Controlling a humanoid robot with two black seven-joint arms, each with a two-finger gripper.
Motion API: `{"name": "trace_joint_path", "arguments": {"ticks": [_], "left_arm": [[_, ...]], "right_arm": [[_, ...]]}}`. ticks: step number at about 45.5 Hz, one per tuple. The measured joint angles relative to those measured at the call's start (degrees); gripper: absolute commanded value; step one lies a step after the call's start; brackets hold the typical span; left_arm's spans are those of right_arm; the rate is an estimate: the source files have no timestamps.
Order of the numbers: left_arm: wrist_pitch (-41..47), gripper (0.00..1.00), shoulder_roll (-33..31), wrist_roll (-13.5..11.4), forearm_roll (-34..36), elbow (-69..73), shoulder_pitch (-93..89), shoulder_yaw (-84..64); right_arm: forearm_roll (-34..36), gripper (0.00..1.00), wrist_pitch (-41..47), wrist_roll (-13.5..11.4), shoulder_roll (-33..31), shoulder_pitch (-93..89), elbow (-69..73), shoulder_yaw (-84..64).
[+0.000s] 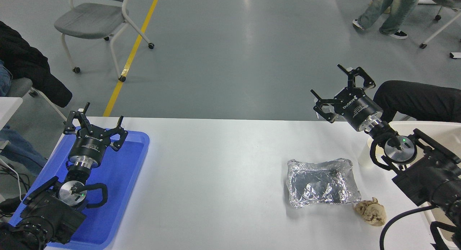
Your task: Pick up paper cup place in dustbin
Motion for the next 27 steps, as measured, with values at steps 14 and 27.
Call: {"name": "trace_joint_path", "arguments": {"ticks": [14,27], "left_arm": [[0.00,1.00,-0.03,-0.01,-0.03,0.00,0.00,0.00],[0.00,1.00,-0.01,-0.03,-0.02,0.00,0.00,0.00]], "right_arm": [[-6.73,1.00,-0.38,-0.18,0.39,4.56,0.04,-1.17],[-12.80,1.00,-0.46,-0.34,-7.30,11.88,6.86,-15.37]]}}
